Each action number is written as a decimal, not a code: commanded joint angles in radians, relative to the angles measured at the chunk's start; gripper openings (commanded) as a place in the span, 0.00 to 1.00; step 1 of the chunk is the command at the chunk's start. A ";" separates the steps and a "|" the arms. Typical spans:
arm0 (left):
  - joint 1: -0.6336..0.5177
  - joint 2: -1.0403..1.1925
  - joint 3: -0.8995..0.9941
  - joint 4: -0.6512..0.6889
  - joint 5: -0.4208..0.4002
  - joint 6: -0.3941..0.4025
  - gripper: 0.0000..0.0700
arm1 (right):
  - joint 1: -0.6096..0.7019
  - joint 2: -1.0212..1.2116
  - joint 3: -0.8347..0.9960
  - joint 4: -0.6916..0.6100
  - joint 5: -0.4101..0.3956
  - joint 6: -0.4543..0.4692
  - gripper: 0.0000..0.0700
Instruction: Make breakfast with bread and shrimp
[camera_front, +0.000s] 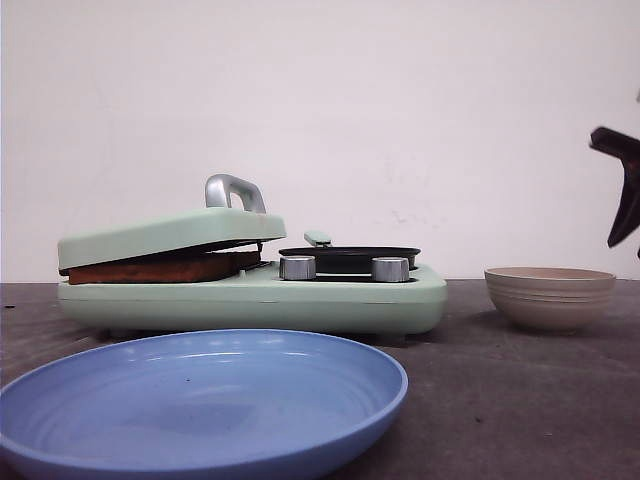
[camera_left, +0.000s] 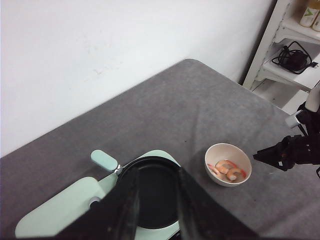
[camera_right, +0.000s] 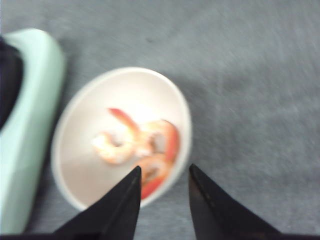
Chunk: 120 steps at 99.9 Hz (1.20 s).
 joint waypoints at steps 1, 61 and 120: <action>-0.003 0.009 0.023 0.005 0.003 0.016 0.10 | -0.007 0.036 0.021 0.028 -0.030 0.026 0.29; -0.003 0.008 0.023 -0.002 0.003 0.011 0.10 | -0.015 0.182 0.032 0.140 -0.078 0.082 0.32; -0.003 0.007 0.023 -0.005 0.006 0.007 0.10 | -0.014 0.304 0.141 0.079 -0.100 0.076 0.32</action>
